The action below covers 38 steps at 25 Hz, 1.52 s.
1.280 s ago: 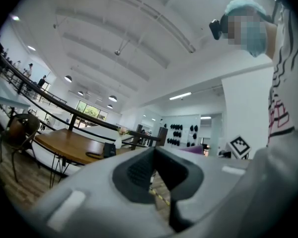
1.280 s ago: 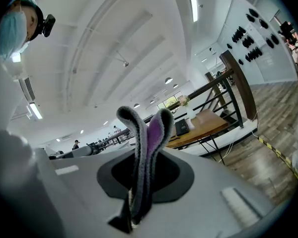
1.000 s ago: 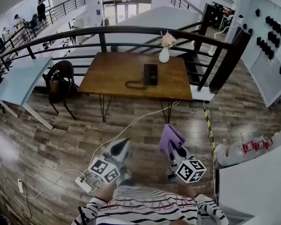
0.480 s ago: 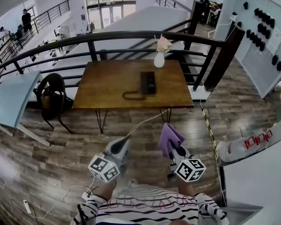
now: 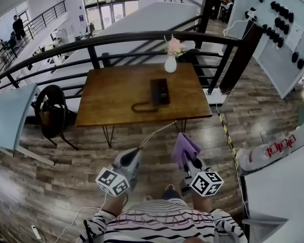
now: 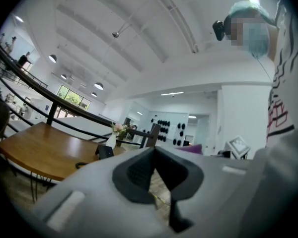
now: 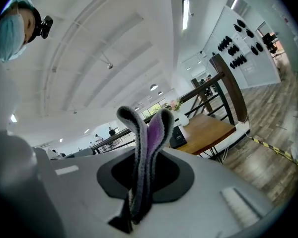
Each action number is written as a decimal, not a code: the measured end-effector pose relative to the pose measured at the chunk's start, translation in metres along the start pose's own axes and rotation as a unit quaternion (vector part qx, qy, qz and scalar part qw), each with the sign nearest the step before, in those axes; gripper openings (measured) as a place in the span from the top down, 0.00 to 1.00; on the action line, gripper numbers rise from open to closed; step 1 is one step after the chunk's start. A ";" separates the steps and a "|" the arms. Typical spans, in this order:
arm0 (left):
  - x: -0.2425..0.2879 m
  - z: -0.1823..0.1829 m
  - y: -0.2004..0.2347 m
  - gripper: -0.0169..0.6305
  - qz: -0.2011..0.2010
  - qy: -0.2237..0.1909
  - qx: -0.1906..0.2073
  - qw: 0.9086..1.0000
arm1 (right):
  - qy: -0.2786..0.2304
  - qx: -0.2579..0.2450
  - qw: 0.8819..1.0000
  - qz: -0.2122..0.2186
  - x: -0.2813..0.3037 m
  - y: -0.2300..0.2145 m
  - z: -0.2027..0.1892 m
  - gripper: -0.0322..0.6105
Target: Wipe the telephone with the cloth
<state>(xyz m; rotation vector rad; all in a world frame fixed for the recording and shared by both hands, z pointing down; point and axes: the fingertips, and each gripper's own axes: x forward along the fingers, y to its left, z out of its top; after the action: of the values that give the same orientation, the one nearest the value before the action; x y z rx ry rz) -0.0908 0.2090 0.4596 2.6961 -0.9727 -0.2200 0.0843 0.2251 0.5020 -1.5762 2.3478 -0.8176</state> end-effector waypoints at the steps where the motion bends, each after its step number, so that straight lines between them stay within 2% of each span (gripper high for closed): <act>1: 0.006 -0.001 0.006 0.97 0.002 0.001 -0.001 1.000 | 0.000 0.001 1.000 0.000 0.007 -0.005 0.003 0.89; 6: 0.050 0.001 0.032 0.97 0.020 0.000 -0.015 1.000 | 0.009 0.003 1.000 0.005 0.044 -0.036 0.026 0.89; 14: 0.122 0.010 0.059 0.97 0.038 -0.007 -0.006 0.999 | 0.026 -0.001 0.999 0.035 0.104 -0.077 0.066 0.89; 26: 0.183 -0.003 0.079 0.97 0.092 -0.027 -0.006 0.995 | 0.062 -0.014 0.995 0.082 0.150 -0.130 0.093 0.89; 33: 0.195 -0.007 0.108 0.97 0.104 -0.022 -0.021 0.994 | 0.075 -0.010 0.994 0.075 0.184 -0.144 0.095 0.89; 38: 0.216 0.005 0.154 0.97 0.079 -0.014 -0.026 0.996 | 0.068 -0.012 0.996 0.054 0.231 -0.143 0.103 0.89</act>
<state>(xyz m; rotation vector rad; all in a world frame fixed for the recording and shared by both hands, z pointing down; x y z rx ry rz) -0.0204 -0.0450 0.4892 2.5598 -1.1658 -0.2469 0.1486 -0.0570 0.5267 -1.4285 2.5208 -0.9013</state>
